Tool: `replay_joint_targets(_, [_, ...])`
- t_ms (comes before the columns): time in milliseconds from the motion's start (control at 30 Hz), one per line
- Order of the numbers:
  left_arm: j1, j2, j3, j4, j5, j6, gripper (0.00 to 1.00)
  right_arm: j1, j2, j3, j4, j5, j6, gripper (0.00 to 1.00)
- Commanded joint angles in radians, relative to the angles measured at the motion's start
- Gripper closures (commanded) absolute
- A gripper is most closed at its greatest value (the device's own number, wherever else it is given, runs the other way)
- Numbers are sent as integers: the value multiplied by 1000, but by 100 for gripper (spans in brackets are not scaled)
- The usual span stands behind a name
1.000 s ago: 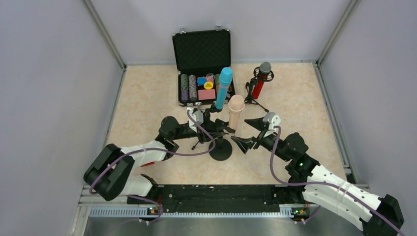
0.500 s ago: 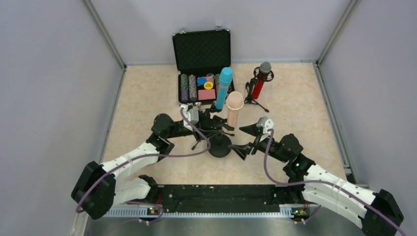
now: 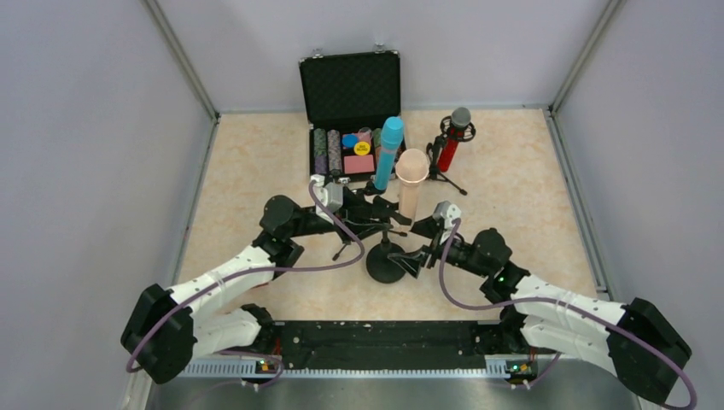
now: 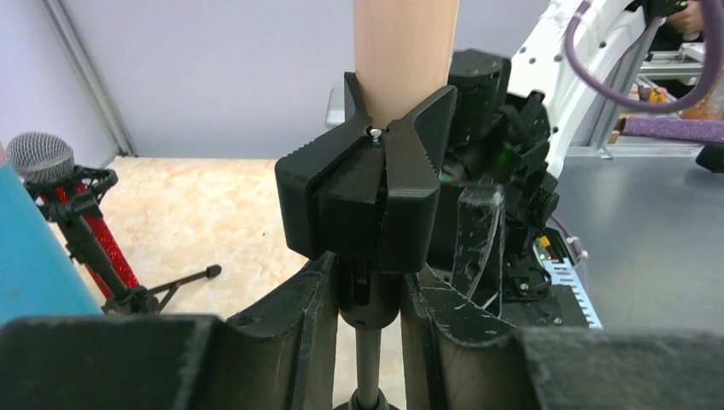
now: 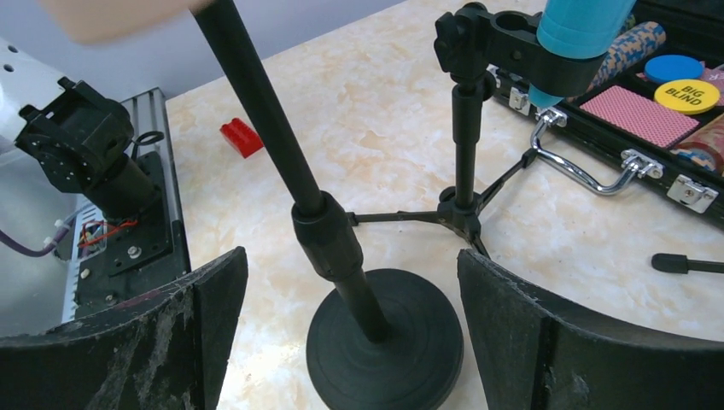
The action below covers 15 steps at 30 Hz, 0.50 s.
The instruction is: Attach the microphones to the stand
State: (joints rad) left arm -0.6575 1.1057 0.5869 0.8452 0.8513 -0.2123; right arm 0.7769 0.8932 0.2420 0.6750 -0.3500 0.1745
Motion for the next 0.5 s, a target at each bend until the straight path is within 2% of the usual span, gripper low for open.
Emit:
replay_joint_targets(0, [-15,-37,95,139,-23,-38,100,13,55,18,144,-40,32,11])
replay_joint_targets(233, [-32,-55,133,133,-27,-52,100,16,141,8,208,-47,43,13])
replay_joint_targets(467, [-36,-77,157,200,-35,-116,100,23,224,-12,236,-30,33,14])
